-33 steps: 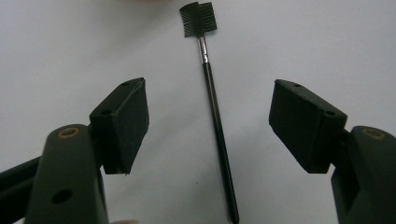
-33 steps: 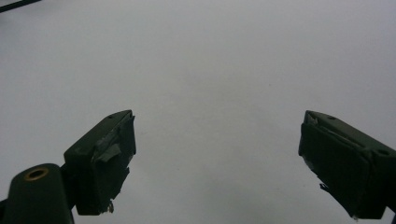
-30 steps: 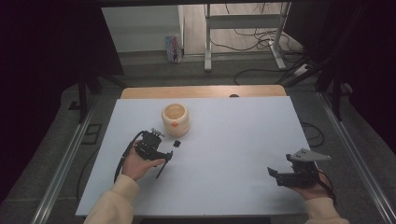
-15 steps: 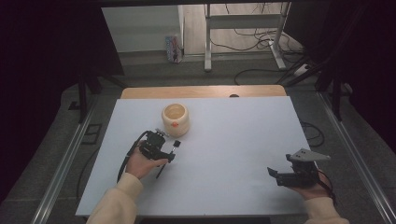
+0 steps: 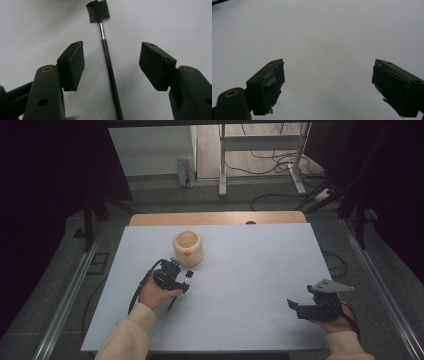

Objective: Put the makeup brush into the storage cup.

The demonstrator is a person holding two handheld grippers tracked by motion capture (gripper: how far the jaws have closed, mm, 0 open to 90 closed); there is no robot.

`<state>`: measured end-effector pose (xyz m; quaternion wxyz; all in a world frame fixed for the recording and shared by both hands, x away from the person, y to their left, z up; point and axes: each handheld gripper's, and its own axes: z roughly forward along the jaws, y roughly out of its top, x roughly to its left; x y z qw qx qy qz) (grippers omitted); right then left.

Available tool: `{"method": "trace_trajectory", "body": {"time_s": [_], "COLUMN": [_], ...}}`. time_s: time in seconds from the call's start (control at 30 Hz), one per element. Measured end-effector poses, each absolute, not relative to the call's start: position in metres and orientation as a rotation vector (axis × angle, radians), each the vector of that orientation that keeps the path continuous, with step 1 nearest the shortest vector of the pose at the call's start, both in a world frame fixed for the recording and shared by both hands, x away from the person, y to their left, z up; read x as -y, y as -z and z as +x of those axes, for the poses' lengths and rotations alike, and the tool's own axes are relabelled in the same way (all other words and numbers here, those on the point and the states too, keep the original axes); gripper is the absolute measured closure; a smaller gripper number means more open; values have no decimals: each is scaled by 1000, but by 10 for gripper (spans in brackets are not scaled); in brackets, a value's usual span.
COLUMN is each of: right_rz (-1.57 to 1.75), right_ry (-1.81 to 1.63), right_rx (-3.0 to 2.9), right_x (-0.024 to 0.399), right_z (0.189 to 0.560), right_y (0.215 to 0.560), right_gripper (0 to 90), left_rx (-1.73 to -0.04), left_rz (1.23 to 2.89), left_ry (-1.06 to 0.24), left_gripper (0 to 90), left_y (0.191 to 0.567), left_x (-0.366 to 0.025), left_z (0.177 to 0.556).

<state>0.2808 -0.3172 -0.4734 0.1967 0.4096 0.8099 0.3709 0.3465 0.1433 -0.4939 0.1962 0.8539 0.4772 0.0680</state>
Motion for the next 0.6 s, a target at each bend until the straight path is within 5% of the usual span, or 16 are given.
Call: {"method": "trace_trajectory", "body": {"time_s": [0.6], "right_rz": [1156], "right_ry": [-1033], "right_rx": [-2263], "right_x": [318], "right_z": [281], "right_y": [473], "right_gripper": [111], "left_rx": [-1356], "left_rz": [2445], "left_ry": [-203], "left_gripper": [561], "left_y": [508], "left_x": [-134], "left_z": [356]}}
